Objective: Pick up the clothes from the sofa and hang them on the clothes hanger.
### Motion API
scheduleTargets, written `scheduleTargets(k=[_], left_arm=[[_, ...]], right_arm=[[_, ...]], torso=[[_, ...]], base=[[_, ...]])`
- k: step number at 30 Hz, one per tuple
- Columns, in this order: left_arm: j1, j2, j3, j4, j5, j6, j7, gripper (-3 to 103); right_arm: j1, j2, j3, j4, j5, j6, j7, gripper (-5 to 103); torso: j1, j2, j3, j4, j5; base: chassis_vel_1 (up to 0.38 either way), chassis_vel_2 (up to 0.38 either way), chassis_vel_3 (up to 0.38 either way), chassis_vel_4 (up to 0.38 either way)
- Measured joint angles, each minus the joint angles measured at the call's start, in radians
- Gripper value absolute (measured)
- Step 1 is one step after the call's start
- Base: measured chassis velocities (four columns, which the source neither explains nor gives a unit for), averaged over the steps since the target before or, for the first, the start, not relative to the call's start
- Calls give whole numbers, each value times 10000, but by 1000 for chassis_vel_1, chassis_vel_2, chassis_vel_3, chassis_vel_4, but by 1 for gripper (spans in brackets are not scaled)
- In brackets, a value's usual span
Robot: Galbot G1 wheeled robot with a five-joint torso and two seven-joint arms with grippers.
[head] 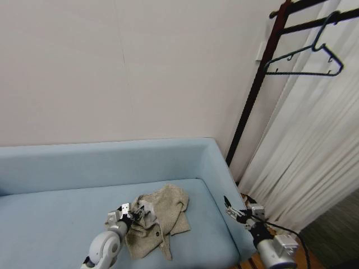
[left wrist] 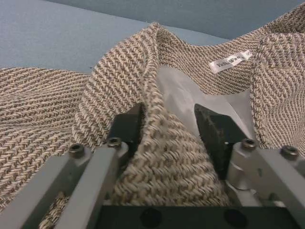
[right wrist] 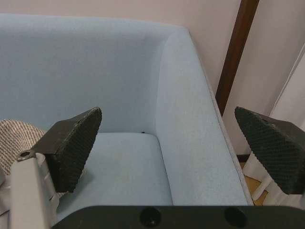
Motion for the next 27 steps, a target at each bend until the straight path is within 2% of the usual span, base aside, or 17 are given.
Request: scheduleTargets(k=[1, 2, 4, 5, 7, 8, 10, 13, 16, 18, 19, 21, 24, 25, 27], left_arm=[[21, 1, 0, -27, 19, -6, -1, 32], [21, 1, 0, -27, 19, -6, -1, 32], [104, 21, -38, -123, 79, -30, -3, 22], [135, 33, -62, -156, 103, -41, -2, 22], [239, 83, -150, -265, 203, -112, -28, 11], [239, 83, -150, -265, 203, -112, -28, 11], [362, 190, -247, -435, 291, -227, -98, 2], [471, 325, -362, -603, 423, -378, -122, 1], [660, 672, -536, -876, 762, -848, -70, 1], [860, 1215, -757, -1274, 1030, -1285, 65, 1], [860, 1215, -757, -1274, 1030, -1285, 65, 1], [961, 1640, -868, -1574, 1079, -1472, 95, 1], [1051, 2641, -973, -2218, 1065, -1746, -23, 1], [1051, 2641, -973, -2218, 1065, -1746, -23, 1], [1069, 3106, -981, -2527, 937, -1786, -144, 1]], right_arm=[[0, -9, 0, -13, 5, 4, 14, 90], [0, -9, 0, -13, 5, 4, 14, 90], [18, -27, -18, -57, 35, 7, 40, 85], [41, -39, -41, -81, 67, 7, 52, 84], [142, -109, -119, -148, 227, -21, 115, 84], [142, -109, -119, -148, 227, -21, 115, 84], [329, -307, -250, -215, 552, -211, 276, 83], [579, -548, -363, -278, 938, -441, 445, 79], [1079, -970, -526, -427, 1533, -751, 743, 77], [1606, -1408, -771, -648, 2112, -1000, 1014, 77], [1606, -1408, -771, -648, 2112, -1000, 1014, 77], [2039, -1686, -1060, -818, 2488, -1168, 1248, 77], [3108, -2177, -2173, -1303, 3157, -1457, 1891, 75], [3108, -2177, -2173, -1303, 3157, -1457, 1891, 75], [3811, -2364, -2952, -1599, 3520, -1646, 2320, 77]], torso=[[1, 0, 0, 0, -1], [1, 0, 0, 0, -1], [0, 0, 0, 0, 0], [0, 0, 0, 0, 0], [0, 0, 0, 0, -1], [0, 0, 0, 0, -1], [0, 0, 0, -1, 0], [0, 0, 0, 1, -1], [0, 0, 0, 1, -1], [0, 0, 0, 0, -2], [0, 0, 0, 0, -2], [0, 0, 0, 1, -2], [0, -1, 0, -2, 0], [0, -1, 0, -2, 0], [1, 0, 1, 0, -2]], base=[[0, 0, 0, 0], [0, 0, 0, 0], [0, 0, 0, 0], [0, 0, 0, 0], [0, 0, 0, 0], [0, 0, 0, 0], [0, 0, 0, 0], [0, 0, 0, 0], [0, 0, 0, 0], [0, 0, 0, 0], [0, 0, 0, 0], [0, 0, 0, 0], [0, 0, 0, 0], [0, 0, 0, 0], [0, 0, 0, 0]])
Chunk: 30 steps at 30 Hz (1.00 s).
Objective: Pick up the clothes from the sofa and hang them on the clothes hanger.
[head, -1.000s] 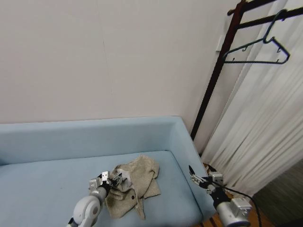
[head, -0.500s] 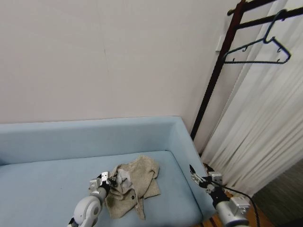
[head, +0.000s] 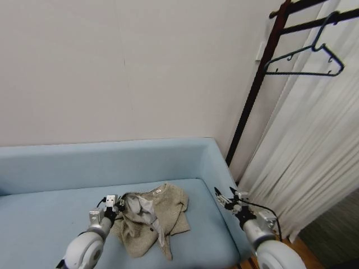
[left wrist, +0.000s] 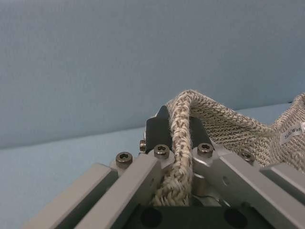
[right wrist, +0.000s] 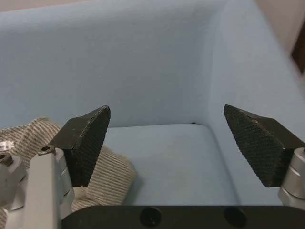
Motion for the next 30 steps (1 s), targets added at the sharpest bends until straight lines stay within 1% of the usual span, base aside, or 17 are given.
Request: scheduleTargets(k=[2, 3, 5, 6, 7, 8, 10, 11, 13, 14, 15, 17, 19, 22, 24, 27, 30], left_arm=[[27, 494, -16, -358, -203, -4, -99, 1], [27, 494, -16, -358, -203, -4, -99, 1], [23, 753, -45, -513, -290, -18, -119, 1], [0, 971, -70, -625, -394, -24, -144, 1], [-12, 1072, -82, -677, -461, -24, -162, 1], [-12, 1072, -82, -677, -461, -24, -162, 1], [-28, 1277, -92, -776, -620, -25, -226, 1], [-38, 1407, -85, -816, -685, -25, -255, 1], [-58, 1502, -56, -838, -713, -27, -268, 1], [-58, 1502, -56, -838, -713, -27, -268, 1], [-70, 1545, -31, -874, -719, -27, -281, 1], [-72, 1617, 24, -942, -732, -27, -295, 1], [-71, 1662, 50, -971, -749, -28, -295, 1], [-125, 1811, 151, -1052, -791, -25, -298, 1], [-160, 1841, 186, -1100, -802, -22, -297, 1], [-169, 1871, 200, -1140, -806, -21, -291, 1], [-181, 1897, 206, -1152, -806, -21, -285, 1]], right_arm=[[1062, -119, -1362, -447, 591, -278, 761, 79], [1062, -119, -1362, -447, 591, -278, 761, 79], [1812, -118, -2198, -741, 1041, -401, 1358, 82], [2453, -48, -2998, -999, 1506, -476, 1956, 83], [2724, 6, -3358, -1109, 1734, -514, 2284, 85], [2724, 6, -3358, -1109, 1734, -514, 2284, 85], [3218, 154, -4043, -1290, 2242, -581, 2987, 86], [3510, 326, -4478, -1401, 2701, -682, 3476, 89], [3821, 580, -4791, -1509, 3198, -866, 4121, 90], [3821, 580, -4791, -1509, 3198, -866, 4121, 90], [4042, 766, -4958, -1560, 3526, -957, 4657, 91], [4355, 972, -5187, -1633, 3811, -1079, 5316, 91], [4460, 1014, -5257, -1659, 3846, -1107, 5472, 91], [5069, 1183, -5670, -1849, 4057, -1253, 6210, 91], [5387, 1237, -5954, -2043, 4134, -1263, 6495, 91], [5735, 1292, -6342, -2355, 4043, -1226, 6638, 93], [6051, 1381, -6619, -2600, 3974, -1172, 6718, 91]], torso=[[0, 0, 1, 1, 1], [0, 0, 1, 1, 1], [0, 0, 1, 3, 0], [1, 0, 1, 4, -2], [1, 0, 1, 4, 0], [1, 0, 1, 4, 0], [1, 0, 1, 1, -2], [0, -1, 1, 1, 0], [0, 0, 1, 0, 0], [0, 0, 1, 0, 0], [0, 0, 1, 0, -1], [0, 0, 1, 0, -1], [0, 0, 1, 0, -1], [-1, 0, 0, -1, 0], [0, 0, 0, 0, 0], [0, 0, 0, 0, 1], [-1, 0, 0, 0, 1]], base=[[0, 0, 0, 0], [0, 0, 0, 0], [0, 0, 0, 0], [0, 0, 0, 0], [0, 0, 0, 0], [0, 0, 0, 0], [0, 0, 0, 0], [0, 0, 0, 0], [0, 0, 0, 0], [0, 0, 0, 0], [0, 0, 0, 0], [0, 0, 0, 0], [0, 0, 0, 0], [0, 0, 0, 0], [0, 0, 0, 0], [0, 0, 0, 0], [0, 0, 0, 0]])
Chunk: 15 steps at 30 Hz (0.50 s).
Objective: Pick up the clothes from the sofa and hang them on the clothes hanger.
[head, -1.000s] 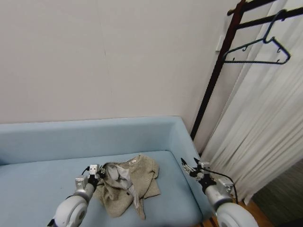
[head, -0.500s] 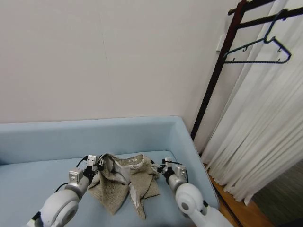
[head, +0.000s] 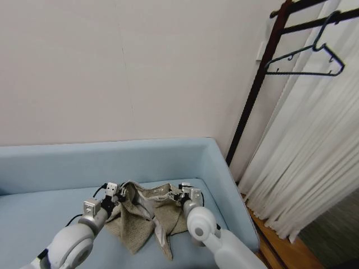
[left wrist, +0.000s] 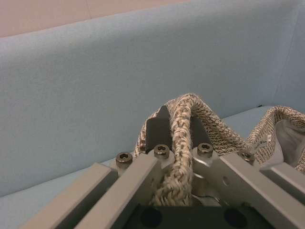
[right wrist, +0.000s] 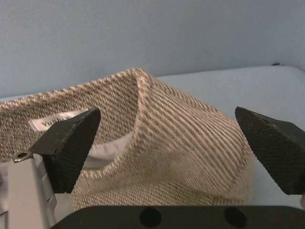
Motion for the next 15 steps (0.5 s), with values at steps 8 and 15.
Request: scheduleTargets(k=[8, 15], left_arm=[[-140, 58, -46, -113, -103, -28, 24, 1], [-150, 105, -252, -365, -197, -139, 51, 1]], right_arm=[[1049, 741, -884, -1262, -237, 76, 519, 90], [1124, 605, -1248, -1775, -595, -20, 572, 84]], torso=[[1, 0, 0, 3, 0], [0, 1, 0, 0, 1]], base=[[0, 0, 0, 0], [0, 0, 0, 0]])
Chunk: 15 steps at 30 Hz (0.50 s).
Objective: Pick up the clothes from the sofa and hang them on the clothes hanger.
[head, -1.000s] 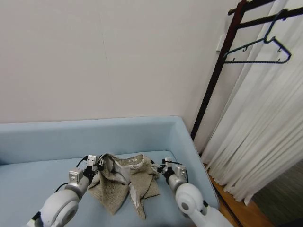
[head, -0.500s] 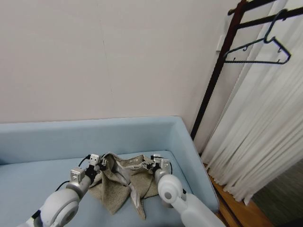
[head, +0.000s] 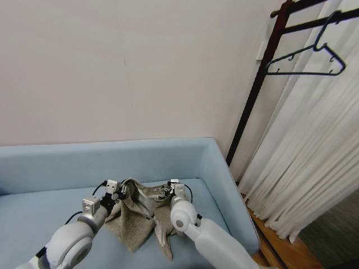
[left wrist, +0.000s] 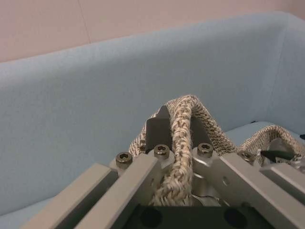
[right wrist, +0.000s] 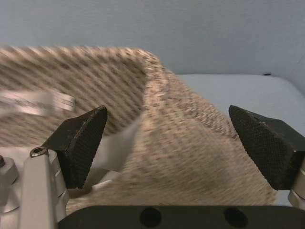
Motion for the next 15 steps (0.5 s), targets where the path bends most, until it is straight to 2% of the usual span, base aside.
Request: scheduleTargets(k=[3, 15], left_arm=[[-84, 18, -23, -18, -9, -109, 28, 1], [-555, 48, -128, 103, -90, -272, 192, 1]], right_arm=[[-17, -152, -81, -115, -252, -43, -19, 83], [-583, -1004, 212, 286, -288, -87, -5, 83]], torso=[[0, 0, 0, 0, 0], [0, 0, 0, 0, 0]], base=[[0, 0, 0, 0], [0, 0, 0, 0]])
